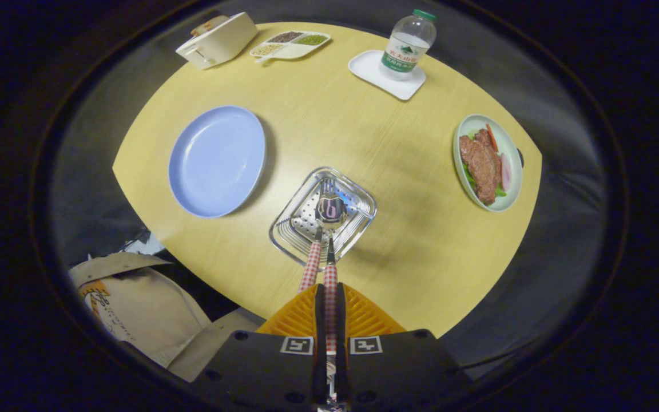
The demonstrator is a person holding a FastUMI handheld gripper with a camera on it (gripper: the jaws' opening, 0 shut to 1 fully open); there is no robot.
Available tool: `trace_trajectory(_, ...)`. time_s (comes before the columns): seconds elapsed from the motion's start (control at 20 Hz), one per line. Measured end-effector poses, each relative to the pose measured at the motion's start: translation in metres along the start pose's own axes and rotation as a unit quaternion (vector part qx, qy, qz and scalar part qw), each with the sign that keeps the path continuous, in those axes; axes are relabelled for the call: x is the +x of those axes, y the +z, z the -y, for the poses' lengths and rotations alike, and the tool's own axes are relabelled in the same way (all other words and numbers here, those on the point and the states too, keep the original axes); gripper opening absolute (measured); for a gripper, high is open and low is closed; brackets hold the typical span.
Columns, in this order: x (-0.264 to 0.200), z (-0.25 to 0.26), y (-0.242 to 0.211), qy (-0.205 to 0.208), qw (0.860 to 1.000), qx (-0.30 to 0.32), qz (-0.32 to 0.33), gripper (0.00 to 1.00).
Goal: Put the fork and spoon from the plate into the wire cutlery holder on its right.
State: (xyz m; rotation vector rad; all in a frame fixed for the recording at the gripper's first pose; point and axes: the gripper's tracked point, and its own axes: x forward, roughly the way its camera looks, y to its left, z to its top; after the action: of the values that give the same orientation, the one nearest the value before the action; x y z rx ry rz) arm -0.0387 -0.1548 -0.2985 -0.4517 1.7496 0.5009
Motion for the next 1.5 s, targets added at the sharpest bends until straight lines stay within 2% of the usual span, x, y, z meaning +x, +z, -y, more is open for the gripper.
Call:
trace_trajectory(0.2,0.001,0.0,0.008,0.01,1.0,0.005,0.019,0.15)
trace_trajectory(0.45,-0.01,-0.001,0.015,0.027,0.997,0.041,0.067,0.22)
trace_trajectory(0.65,-0.028,-0.015,0.025,0.06,0.984,0.092,0.14,0.61)
trace_trajectory(0.85,-0.055,-0.026,0.031,0.055,0.961,0.132,0.235,1.0)
trace_trajectory(1.0,-0.075,-0.042,0.039,0.055,0.932,0.165,0.319,1.0)
trace_trajectory(1.1,-0.089,-0.052,0.04,0.054,0.907,0.184,0.375,1.0)
trace_trajectory(1.25,-0.108,-0.062,0.04,0.045,0.861,0.22,0.457,1.0)
trace_trajectory(1.5,-0.142,-0.062,0.029,-0.003,0.792,0.242,0.56,1.0)
